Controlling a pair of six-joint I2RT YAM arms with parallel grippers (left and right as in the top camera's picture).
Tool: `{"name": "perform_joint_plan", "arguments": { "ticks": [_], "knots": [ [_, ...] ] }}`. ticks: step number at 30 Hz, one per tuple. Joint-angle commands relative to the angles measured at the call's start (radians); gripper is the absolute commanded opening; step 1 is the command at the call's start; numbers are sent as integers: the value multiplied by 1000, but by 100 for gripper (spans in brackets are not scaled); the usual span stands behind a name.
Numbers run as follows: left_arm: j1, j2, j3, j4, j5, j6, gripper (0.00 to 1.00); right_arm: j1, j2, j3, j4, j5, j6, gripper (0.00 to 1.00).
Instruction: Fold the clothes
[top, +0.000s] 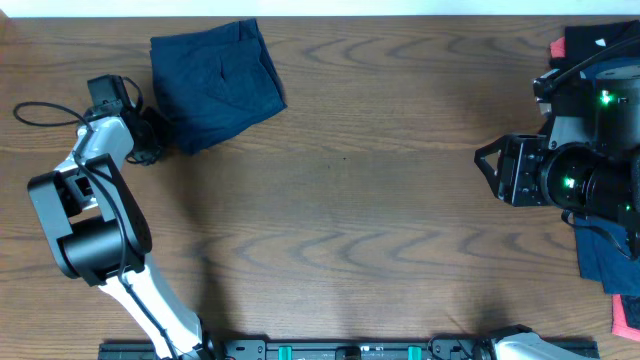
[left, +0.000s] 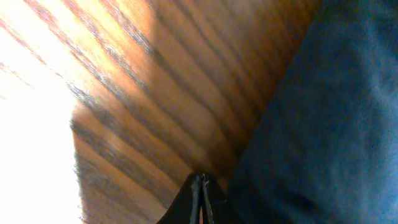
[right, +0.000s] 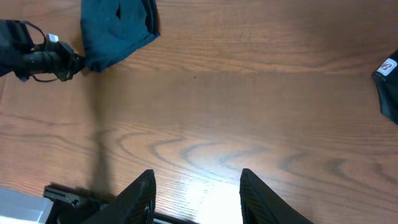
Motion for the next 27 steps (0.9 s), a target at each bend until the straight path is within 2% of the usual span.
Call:
{"name": "perform_joint_plan", "arguments": {
  "ticks": [1,6,12,27],
  "knots": [
    [0,31,-10,-37,-29,23,6,5,-6,2,-3,-11,-26,42],
    [-23,31,-10,-73,-3,23,6,5,-8,2,-3,-10,-26,42],
    [-75,31,-10,-94,92,23,6,5,-11,2,-3,-10,-26,42],
    [-339,10,-10,-196,108,24,6,5,-17,2,-3,-6,-26,43]
  ]
}}
